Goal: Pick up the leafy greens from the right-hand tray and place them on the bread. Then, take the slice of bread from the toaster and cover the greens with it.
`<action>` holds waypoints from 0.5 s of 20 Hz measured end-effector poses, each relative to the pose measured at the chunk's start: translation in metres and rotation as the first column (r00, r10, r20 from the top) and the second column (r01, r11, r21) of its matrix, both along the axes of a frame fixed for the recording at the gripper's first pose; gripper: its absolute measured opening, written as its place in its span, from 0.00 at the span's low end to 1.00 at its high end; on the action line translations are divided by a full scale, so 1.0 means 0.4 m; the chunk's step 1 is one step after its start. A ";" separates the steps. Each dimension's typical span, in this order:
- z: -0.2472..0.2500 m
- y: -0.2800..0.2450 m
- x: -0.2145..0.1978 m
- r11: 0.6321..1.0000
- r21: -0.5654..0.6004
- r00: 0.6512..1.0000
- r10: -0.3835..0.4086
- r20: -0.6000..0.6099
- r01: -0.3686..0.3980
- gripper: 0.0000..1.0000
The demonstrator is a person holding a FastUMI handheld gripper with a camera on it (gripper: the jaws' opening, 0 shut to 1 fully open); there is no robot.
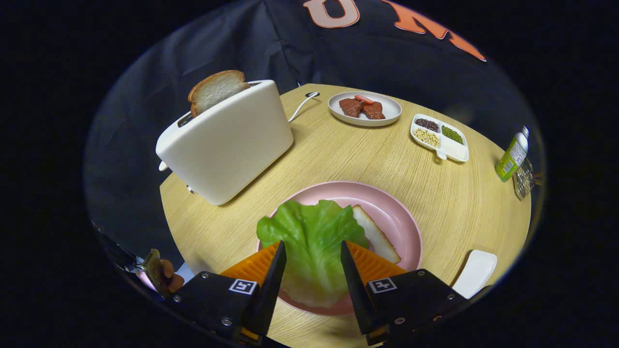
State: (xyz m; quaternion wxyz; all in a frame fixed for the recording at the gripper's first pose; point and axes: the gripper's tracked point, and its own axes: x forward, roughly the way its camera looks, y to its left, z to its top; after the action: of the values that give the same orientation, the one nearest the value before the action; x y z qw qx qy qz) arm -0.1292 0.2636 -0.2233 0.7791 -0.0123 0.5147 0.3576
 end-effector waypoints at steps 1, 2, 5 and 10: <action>0.009 -0.008 0.009 1.000 0.010 1.000 -0.013 0.007 0.013 0.72; 0.019 -0.018 0.015 0.999 0.021 1.000 -0.025 0.016 0.025 0.74; 0.054 -0.041 0.035 0.997 0.057 0.997 -0.057 0.046 0.055 0.77; 0.126 -0.078 0.085 0.987 0.124 0.980 -0.118 0.162 0.099 0.84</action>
State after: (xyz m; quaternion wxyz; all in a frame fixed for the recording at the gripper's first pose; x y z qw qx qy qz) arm -0.0954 0.2325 -0.1729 0.8377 0.0306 0.4252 0.3412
